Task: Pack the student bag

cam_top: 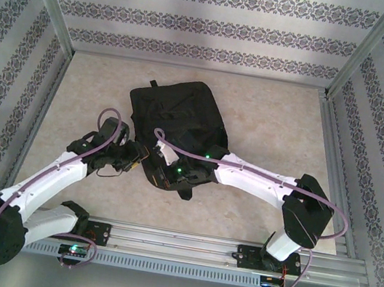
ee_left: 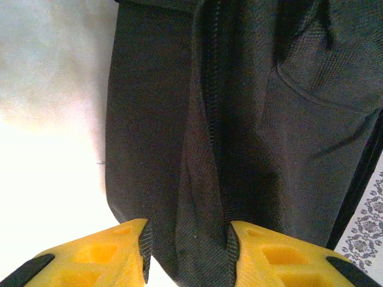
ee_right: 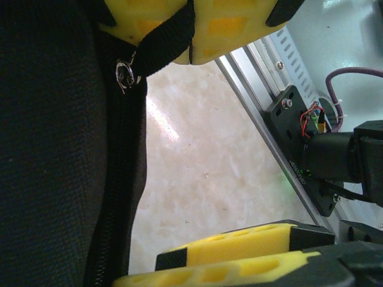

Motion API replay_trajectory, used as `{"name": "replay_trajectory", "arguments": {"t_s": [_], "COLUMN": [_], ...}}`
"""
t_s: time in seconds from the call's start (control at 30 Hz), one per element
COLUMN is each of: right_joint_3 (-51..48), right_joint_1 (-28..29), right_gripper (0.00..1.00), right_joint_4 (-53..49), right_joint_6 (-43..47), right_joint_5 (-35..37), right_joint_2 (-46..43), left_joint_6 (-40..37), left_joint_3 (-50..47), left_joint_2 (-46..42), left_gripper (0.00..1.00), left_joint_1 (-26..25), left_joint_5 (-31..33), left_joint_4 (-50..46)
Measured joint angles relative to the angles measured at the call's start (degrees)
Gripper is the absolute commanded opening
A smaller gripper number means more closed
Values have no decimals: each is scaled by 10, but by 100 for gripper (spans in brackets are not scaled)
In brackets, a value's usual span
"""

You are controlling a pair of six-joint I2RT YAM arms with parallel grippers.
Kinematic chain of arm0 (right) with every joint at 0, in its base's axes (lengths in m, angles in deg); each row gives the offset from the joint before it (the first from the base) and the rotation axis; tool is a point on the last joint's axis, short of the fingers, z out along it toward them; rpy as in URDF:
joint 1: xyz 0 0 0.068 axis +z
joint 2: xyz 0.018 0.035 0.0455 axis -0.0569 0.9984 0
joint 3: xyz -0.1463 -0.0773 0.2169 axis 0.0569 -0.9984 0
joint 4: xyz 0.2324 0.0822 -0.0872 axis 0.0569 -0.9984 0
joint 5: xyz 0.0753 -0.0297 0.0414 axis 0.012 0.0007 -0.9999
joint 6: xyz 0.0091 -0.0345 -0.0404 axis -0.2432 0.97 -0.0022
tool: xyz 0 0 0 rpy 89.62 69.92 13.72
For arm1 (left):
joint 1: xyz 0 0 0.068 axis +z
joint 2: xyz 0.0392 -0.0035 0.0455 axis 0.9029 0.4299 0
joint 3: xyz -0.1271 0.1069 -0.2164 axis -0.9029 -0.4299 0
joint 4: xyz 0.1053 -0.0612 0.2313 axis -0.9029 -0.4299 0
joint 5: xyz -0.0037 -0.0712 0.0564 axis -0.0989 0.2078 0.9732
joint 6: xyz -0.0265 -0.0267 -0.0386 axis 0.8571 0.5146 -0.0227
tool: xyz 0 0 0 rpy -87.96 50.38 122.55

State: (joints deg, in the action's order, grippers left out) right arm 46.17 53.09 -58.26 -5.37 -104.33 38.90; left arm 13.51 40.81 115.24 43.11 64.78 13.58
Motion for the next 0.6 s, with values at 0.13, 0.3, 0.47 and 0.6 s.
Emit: {"name": "replay_trajectory", "arguments": {"t_s": [0.13,0.3,0.47,0.6], "right_joint_3": [-16,-53,-81,-80], "right_joint_1": [0,0,0,-7], "right_gripper": [0,0,0,0], "right_joint_4": [19,63,97,100], "right_joint_6": [9,41,100,134], "right_joint_5": [-9,-19,-24,-33], "right_joint_2": [-10,-29,-41,-42], "left_joint_6": [0,-7,-30,-51], "left_joint_3": [0,0,6,17], "left_joint_2": [21,41,47,45], "left_gripper": [40,33,16,8], "left_joint_1": [0,0,-3,-3], "left_joint_5": [-1,-2,0,5], "left_joint_4": [17,34,36,21]}}
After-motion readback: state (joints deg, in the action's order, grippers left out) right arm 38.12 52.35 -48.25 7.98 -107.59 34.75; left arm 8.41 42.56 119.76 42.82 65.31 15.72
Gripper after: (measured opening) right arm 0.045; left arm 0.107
